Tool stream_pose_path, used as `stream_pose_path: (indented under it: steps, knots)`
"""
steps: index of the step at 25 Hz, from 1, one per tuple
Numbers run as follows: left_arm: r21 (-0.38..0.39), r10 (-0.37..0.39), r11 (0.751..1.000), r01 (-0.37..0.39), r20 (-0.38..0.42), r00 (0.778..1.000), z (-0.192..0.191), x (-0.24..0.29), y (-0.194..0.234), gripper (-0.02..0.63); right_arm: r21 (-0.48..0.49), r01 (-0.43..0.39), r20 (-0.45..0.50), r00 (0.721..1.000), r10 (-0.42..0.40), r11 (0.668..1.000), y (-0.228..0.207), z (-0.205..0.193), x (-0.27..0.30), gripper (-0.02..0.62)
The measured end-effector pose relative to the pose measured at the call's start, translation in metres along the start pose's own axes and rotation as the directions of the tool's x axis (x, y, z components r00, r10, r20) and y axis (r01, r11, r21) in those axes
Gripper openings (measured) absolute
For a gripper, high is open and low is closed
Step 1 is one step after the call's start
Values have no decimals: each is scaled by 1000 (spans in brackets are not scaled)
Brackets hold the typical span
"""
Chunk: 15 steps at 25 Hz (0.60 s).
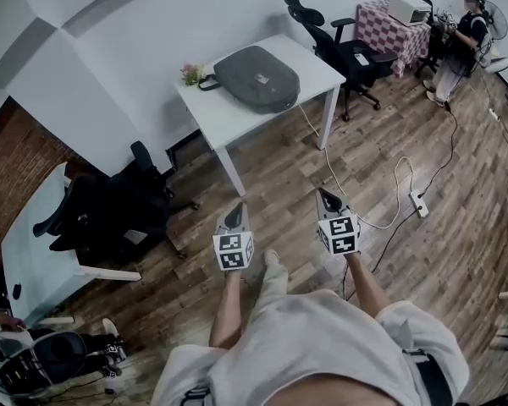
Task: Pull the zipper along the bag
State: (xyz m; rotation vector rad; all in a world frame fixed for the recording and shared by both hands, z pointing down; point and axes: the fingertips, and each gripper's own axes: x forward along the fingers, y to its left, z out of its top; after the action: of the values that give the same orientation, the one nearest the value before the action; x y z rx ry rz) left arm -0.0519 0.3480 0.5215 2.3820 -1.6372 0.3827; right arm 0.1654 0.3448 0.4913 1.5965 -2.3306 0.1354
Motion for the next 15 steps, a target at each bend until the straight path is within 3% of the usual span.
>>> stream_pose_path:
  steps: [15]
  knots:
    - [7, -65, 998, 65, 2, 998, 66, 152, 103, 25, 3, 58, -29, 998, -58, 998, -29, 55, 169, 14]
